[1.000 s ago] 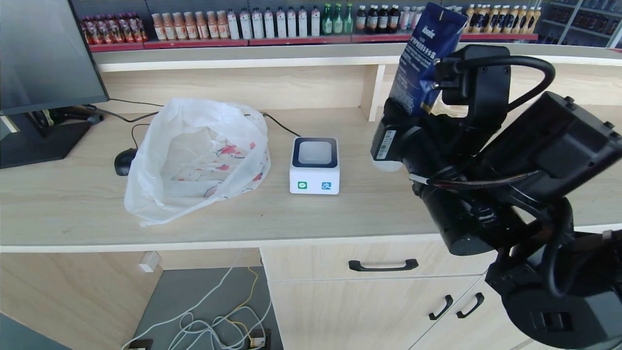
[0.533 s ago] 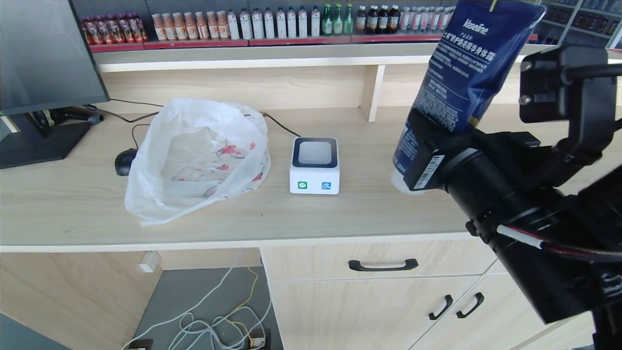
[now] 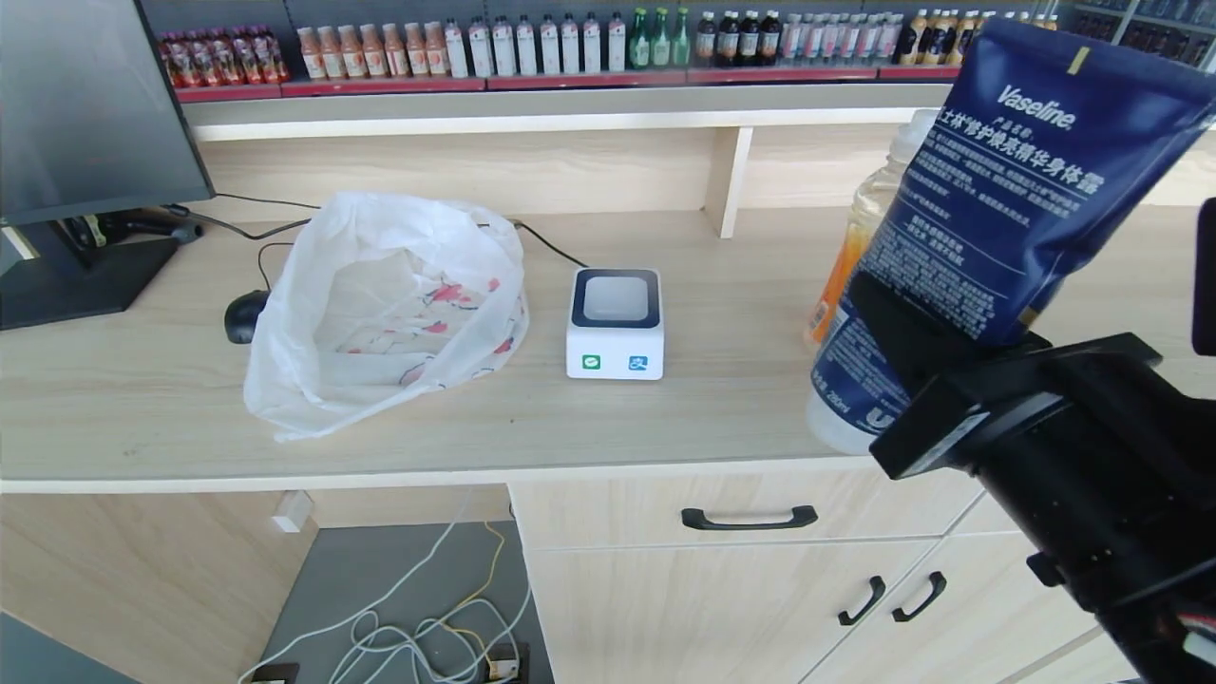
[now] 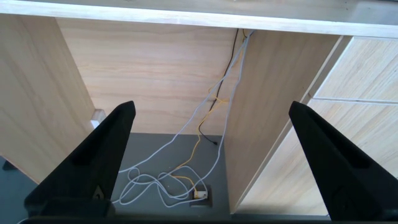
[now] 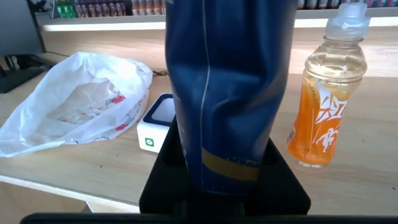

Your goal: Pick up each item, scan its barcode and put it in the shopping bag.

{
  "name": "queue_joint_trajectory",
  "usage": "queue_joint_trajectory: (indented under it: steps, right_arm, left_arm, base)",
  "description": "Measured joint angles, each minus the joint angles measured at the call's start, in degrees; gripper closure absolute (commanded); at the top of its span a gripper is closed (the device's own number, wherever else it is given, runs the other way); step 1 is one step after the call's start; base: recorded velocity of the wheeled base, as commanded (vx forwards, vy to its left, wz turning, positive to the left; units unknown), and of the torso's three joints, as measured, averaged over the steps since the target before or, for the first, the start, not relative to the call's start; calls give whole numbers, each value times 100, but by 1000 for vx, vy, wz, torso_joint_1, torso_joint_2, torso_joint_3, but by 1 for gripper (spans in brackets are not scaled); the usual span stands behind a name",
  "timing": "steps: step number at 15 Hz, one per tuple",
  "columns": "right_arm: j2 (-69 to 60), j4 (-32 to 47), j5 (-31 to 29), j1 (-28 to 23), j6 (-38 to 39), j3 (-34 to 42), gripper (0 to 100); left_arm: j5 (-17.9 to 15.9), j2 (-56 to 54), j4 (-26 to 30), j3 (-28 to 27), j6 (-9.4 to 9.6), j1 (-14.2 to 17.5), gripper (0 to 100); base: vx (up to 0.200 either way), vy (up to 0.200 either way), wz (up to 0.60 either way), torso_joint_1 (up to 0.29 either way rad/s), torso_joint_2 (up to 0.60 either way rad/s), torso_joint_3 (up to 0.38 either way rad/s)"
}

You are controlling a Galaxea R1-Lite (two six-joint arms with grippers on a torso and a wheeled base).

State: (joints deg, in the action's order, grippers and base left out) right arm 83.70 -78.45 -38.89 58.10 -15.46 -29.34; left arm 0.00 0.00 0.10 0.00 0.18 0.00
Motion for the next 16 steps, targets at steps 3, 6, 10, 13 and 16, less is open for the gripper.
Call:
queue_joint_trajectory:
  steps: [3,6,10,13,16]
  right_arm:
    - [-294,17,194,105,297,247,100]
    - [-410,134,547,118,763,306,100]
    - [-466,488,1209,111,1440,294,100]
    - [-512,703,1965,9,1961,328,100]
    - [-529,816,2932,-129,2263,357,100]
  left_arm:
    - [0,0,-2,0,0,0,0]
    - [0,0,-2,0,0,0,0]
    - [0,0,-2,0,0,0,0]
    - [0,0,-2,0,-2,0,0]
    - [0,0,0,0,0,0,0]
  base:
    - [0,0,0,0,0,0]
    - [0,0,0,0,0,0]
    - [0,0,0,0,0,0]
    - [0,0,0,0,0,0]
    - [0,0,0,0,0,0]
